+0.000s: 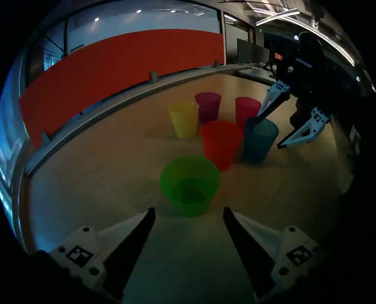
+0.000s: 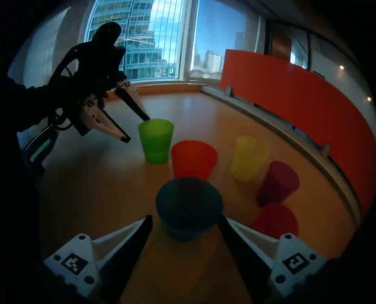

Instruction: Pour water

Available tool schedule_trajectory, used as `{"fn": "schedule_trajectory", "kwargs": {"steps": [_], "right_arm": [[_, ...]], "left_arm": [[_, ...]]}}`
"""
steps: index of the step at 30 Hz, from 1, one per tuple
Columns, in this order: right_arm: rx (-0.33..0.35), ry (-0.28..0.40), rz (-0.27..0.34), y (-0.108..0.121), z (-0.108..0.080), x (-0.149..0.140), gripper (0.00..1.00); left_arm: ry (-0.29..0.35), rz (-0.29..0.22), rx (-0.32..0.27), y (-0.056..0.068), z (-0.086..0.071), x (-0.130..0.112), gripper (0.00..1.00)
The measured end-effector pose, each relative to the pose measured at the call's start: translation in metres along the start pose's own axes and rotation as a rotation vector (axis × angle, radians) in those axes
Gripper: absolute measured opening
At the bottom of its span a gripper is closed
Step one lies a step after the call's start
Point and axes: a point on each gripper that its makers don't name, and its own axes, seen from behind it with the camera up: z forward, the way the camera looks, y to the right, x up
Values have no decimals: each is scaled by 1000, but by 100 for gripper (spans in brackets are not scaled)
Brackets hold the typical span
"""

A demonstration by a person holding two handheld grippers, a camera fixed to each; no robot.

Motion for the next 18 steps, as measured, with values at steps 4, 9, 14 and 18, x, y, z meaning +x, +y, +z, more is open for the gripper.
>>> {"fn": "schedule_trajectory", "kwargs": {"steps": [4,9,14,18], "right_arm": [[-18,5,7,0,-11,-4,100],[-36,15,23,-1,-25,-7,100],[-60,27,35,0,-38,-9,100],[-77,44,49,1,-42,-7,100]], "left_arm": [[11,-7,10,1,-6,0,100],[23,-13,21,2,-14,1,100],[37,-14,31,4,-23,3,100],[57,-26,55,-1,-27,7,100]]}}
